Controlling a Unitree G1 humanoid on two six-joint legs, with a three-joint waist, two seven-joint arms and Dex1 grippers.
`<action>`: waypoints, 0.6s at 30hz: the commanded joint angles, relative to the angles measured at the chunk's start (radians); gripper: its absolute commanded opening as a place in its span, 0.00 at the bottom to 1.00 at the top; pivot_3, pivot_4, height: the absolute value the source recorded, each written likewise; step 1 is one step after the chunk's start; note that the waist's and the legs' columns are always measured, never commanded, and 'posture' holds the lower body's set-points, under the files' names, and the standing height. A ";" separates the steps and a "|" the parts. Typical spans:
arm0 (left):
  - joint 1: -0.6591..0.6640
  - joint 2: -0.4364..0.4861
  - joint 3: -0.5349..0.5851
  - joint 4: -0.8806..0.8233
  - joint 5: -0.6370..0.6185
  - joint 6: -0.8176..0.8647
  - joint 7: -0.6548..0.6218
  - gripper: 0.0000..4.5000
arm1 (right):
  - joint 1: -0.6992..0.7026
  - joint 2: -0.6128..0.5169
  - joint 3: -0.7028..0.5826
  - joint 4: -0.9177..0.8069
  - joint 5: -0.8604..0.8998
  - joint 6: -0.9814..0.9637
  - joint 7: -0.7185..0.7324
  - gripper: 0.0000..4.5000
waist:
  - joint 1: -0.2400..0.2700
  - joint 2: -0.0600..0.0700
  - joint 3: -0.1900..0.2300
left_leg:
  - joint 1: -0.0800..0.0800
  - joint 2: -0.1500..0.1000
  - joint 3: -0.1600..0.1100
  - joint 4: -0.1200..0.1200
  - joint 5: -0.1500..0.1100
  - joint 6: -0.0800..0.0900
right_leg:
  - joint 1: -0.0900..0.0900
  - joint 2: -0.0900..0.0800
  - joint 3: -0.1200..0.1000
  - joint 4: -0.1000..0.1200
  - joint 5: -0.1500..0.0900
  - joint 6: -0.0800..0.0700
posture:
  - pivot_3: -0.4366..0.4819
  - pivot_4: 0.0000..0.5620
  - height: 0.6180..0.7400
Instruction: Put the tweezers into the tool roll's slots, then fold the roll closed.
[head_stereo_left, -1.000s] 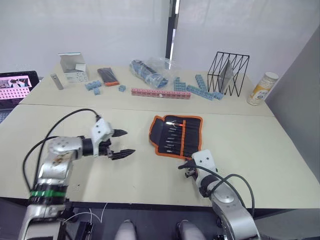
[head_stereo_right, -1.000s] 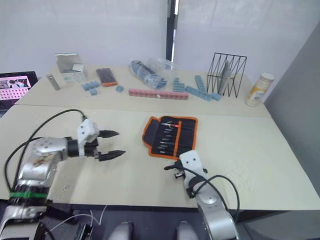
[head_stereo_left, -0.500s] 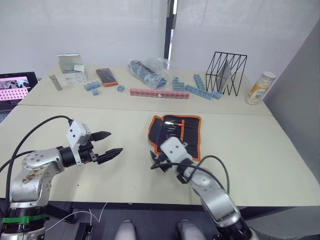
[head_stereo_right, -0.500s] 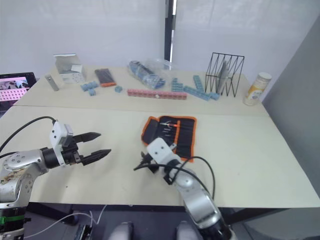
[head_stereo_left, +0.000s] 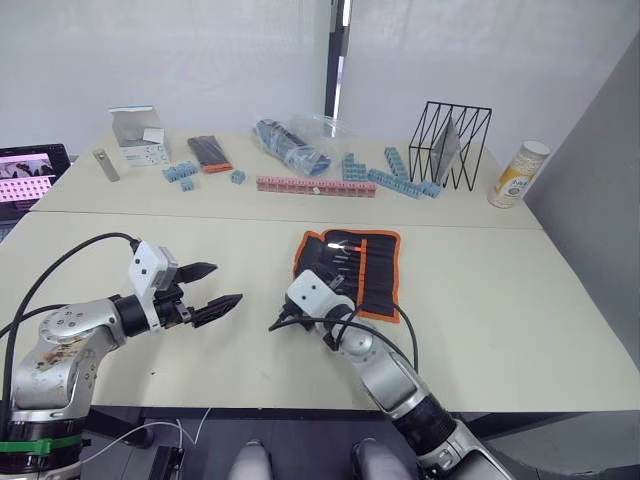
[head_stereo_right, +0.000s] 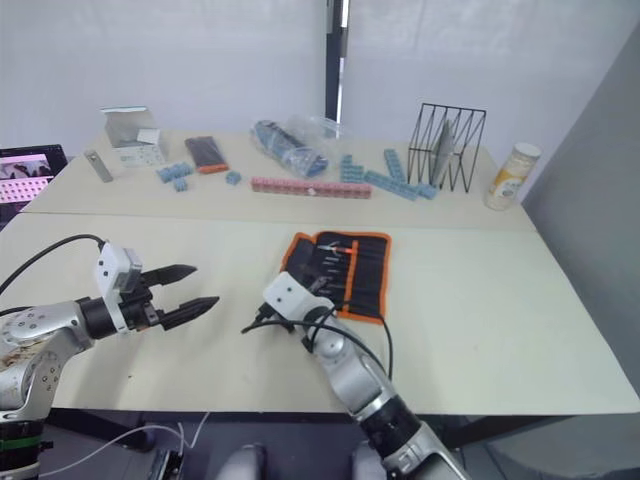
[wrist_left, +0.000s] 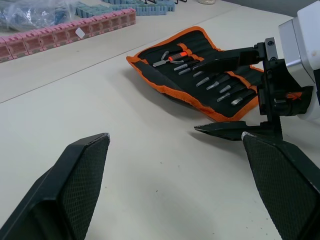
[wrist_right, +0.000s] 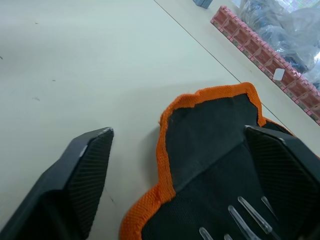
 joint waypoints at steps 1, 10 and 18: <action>-0.015 0.010 0.003 -0.040 -0.013 -0.006 0.025 1.00 | -0.025 0.016 -0.028 0.012 -0.009 -0.037 -0.020 0.67 | 0.000 0.000 0.000 | 0.000 0.000 0.000 0.000 0.000 0.000 | 0.000 0.000 0.000 0.000 0.000 0.000 | 0.48 0.27 1.00; -0.024 0.015 0.004 -0.040 -0.015 -0.008 0.057 1.00 | -0.019 0.029 -0.045 0.027 -0.009 -0.046 -0.023 0.01 | 0.000 0.000 0.000 | 0.000 0.000 0.000 0.000 0.000 0.000 | 0.000 0.000 0.000 0.000 0.000 0.000 | 0.48 0.27 1.00; -0.036 0.063 -0.033 0.071 0.074 -0.152 0.000 1.00 | 0.095 -0.026 -0.029 -0.116 0.073 -0.125 0.122 0.01 | 0.001 0.000 0.000 | 0.000 0.000 0.000 -0.001 0.000 0.000 | 0.000 0.000 0.000 -0.001 0.000 0.000 | 0.48 0.27 1.00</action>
